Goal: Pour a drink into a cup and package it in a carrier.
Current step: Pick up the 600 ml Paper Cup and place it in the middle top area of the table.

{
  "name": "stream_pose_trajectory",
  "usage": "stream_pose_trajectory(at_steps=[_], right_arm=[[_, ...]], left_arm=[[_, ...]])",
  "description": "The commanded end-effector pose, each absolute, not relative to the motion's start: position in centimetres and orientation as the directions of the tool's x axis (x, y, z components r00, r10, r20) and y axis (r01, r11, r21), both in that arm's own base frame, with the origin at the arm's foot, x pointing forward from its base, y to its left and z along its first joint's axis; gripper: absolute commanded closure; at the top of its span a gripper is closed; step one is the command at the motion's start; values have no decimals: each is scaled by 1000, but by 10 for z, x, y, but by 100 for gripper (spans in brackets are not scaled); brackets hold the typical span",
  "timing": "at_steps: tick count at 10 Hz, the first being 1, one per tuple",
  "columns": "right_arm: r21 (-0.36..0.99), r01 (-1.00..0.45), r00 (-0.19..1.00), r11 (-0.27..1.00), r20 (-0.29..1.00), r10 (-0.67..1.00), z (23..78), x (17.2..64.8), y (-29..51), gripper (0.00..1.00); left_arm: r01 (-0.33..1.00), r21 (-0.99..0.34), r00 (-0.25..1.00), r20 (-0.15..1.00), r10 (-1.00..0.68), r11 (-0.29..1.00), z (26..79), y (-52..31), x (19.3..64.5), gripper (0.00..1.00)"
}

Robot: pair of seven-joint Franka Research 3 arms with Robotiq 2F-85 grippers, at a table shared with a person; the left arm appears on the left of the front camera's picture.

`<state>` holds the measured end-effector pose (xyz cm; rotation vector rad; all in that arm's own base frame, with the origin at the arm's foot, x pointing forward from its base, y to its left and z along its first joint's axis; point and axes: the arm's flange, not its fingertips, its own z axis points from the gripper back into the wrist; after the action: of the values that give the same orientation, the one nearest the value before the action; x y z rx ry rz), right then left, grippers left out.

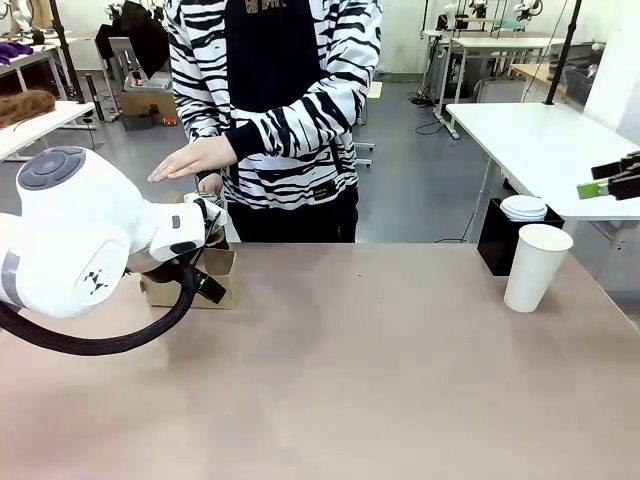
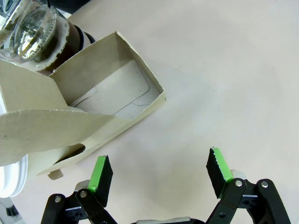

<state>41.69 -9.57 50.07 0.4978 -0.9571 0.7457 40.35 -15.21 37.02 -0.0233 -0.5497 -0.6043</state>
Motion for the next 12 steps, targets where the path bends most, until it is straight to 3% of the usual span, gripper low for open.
stream_pose_trajectory(at_steps=[1, 3, 7, 12], right_arm=[[57, -761, 356, 646, 869, 343, 498, 418, -98, 0], [138, -793, 367, 594, 886, 284, 472, 446, -136, 0], [101, -866, 219, 489, 957, 190, 399, 445, -192, 0], [95, -887, 93, 452, 995, -26, 307, 436, -205, 0]], left_arm=[[545, 135, 684, 498, -533, 827, 370, -152, 403, 0], [545, 135, 684, 498, -533, 827, 370, -152, 403, 0], [545, 135, 684, 498, -533, 827, 370, -152, 403, 0], [545, 135, 684, 498, -533, 827, 370, -152, 403, 0]])
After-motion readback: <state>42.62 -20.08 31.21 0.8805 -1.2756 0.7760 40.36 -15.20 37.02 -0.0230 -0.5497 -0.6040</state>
